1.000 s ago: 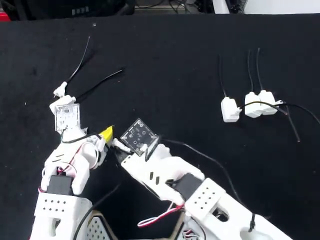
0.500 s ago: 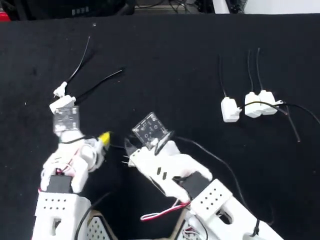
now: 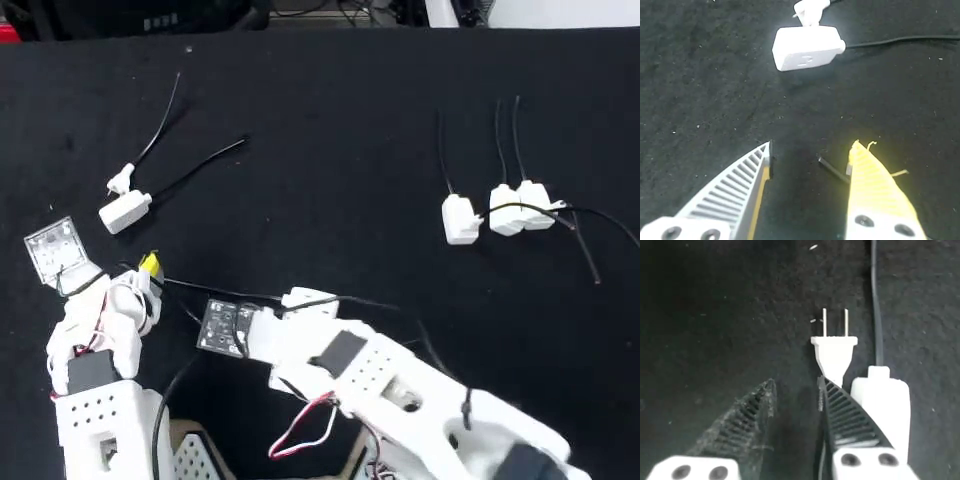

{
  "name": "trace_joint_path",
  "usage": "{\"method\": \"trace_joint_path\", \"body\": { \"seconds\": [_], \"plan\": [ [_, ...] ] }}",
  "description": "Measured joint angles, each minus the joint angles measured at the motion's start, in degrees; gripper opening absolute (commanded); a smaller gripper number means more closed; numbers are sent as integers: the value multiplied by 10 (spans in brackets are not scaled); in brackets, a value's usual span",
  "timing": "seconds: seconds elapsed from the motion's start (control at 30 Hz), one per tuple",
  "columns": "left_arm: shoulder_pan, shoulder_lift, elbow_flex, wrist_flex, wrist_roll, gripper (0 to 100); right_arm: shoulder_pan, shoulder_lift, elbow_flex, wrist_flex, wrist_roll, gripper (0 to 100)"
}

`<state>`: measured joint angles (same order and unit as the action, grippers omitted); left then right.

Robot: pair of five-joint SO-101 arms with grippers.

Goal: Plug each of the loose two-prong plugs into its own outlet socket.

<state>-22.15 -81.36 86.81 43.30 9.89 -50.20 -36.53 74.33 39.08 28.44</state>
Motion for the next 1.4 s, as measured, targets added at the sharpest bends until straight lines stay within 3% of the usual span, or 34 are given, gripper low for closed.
{"method": "trace_joint_path", "body": {
  "seconds": [0.3,0.7,1.1,1.4],
  "plan": [
    [-1,0,0,0,0,253,-3,151,-95,-36,28,131],
    [-1,0,0,0,0,253,6,89,-129,40,55,134],
    [-1,0,0,3,0,253,56,185,-136,-33,127,134],
    [-1,0,0,3,0,253,72,243,-168,-34,138,130]
  ]
}}
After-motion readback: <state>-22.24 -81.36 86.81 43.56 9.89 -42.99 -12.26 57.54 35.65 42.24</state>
